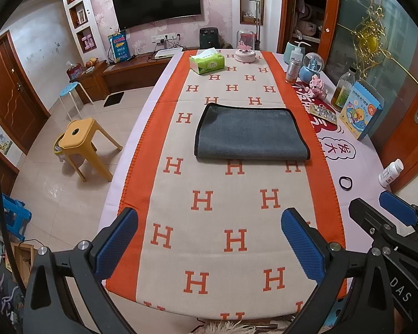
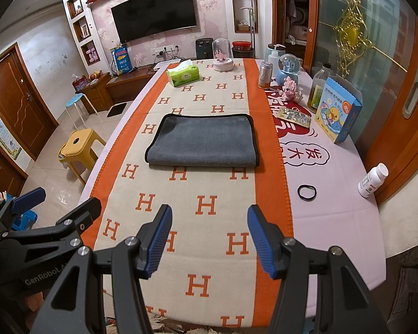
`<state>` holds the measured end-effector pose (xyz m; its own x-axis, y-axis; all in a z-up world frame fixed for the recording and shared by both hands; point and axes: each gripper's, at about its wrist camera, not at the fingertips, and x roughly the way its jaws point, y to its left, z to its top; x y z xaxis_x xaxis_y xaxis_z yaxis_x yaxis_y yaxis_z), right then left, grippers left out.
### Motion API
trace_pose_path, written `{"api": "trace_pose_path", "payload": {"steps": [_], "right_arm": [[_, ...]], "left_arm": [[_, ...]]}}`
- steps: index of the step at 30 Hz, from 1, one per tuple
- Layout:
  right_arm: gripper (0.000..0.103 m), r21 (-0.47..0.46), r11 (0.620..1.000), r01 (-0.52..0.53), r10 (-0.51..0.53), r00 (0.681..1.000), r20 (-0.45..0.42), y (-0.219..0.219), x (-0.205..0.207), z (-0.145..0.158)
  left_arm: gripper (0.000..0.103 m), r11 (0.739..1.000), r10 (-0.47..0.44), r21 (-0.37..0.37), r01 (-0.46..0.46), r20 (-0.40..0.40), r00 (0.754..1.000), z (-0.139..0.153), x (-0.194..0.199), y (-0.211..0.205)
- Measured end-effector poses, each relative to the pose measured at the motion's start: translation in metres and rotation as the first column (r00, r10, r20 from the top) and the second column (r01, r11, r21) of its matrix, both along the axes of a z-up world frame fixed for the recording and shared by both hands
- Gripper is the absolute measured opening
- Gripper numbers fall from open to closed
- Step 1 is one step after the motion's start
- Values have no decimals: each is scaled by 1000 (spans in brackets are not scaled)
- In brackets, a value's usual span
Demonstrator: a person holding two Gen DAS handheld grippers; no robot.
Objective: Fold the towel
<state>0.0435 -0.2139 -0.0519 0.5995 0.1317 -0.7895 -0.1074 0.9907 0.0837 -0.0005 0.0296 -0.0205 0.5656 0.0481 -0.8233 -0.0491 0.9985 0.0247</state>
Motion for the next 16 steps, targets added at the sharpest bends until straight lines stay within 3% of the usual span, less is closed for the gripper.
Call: {"api": "trace_pose_path", "payload": {"steps": [16], "right_arm": [[56, 2, 1000, 0, 0, 1000, -3, -1, 2, 2]], "left_arm": [[102, 1000, 0, 2, 0, -3, 1000, 2, 3, -2]]}}
